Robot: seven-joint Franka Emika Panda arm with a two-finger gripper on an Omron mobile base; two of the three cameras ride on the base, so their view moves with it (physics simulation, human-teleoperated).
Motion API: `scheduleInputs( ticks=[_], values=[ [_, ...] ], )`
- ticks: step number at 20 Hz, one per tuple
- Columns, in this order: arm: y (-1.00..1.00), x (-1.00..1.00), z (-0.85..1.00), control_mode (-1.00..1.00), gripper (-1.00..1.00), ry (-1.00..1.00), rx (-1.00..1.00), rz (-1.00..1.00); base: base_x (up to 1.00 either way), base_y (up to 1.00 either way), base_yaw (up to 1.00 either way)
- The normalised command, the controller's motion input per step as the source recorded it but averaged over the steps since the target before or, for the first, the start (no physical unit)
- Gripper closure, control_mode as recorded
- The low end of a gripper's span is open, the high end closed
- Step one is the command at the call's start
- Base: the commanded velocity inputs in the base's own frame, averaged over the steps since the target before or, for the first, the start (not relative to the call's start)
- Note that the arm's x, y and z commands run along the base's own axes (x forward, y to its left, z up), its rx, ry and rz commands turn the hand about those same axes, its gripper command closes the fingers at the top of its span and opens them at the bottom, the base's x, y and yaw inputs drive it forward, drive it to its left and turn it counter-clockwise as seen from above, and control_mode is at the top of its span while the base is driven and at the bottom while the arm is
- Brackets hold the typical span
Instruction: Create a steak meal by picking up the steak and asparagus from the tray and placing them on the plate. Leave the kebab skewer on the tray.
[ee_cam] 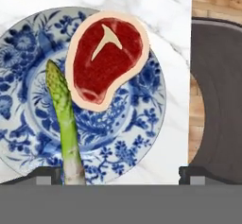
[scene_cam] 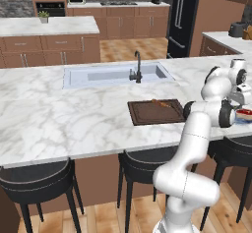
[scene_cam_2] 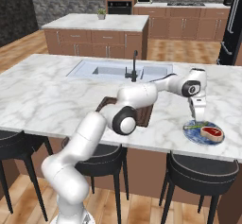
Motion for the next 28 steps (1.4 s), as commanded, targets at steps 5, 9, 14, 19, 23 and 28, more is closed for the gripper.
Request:
scheduleInputs(
  ticks=[5, 9, 14, 19, 23, 28],
  values=[
    [1.00, -1.00, -0.01, -1.00, -1.00, -0.03, -0.12, 0.03, 0.00, 0.00, 0.00],
    [1.00, -1.00, 0.09, -1.00, -1.00, -0.15, -0.05, 0.07, 0.00, 0.00, 0.00],
    [1.00, -1.00, 0.26, -1.00, -1.00, -0.28, -0.02, 0.13, 0.00, 0.00, 0.00],
    [1.00, -1.00, 0.36, -1.00, -1.00, -0.35, -0.10, 0.22, 0.00, 0.00, 0.00],
    [0.99, -0.91, 0.70, -1.00, -1.00, -0.33, -0.13, 0.26, 0.00, 0.00, 0.00],
    [0.52, -0.60, 0.95, -1.00, -1.00, -0.30, -0.08, 0.28, 0.00, 0.00, 0.00]
  ],
)
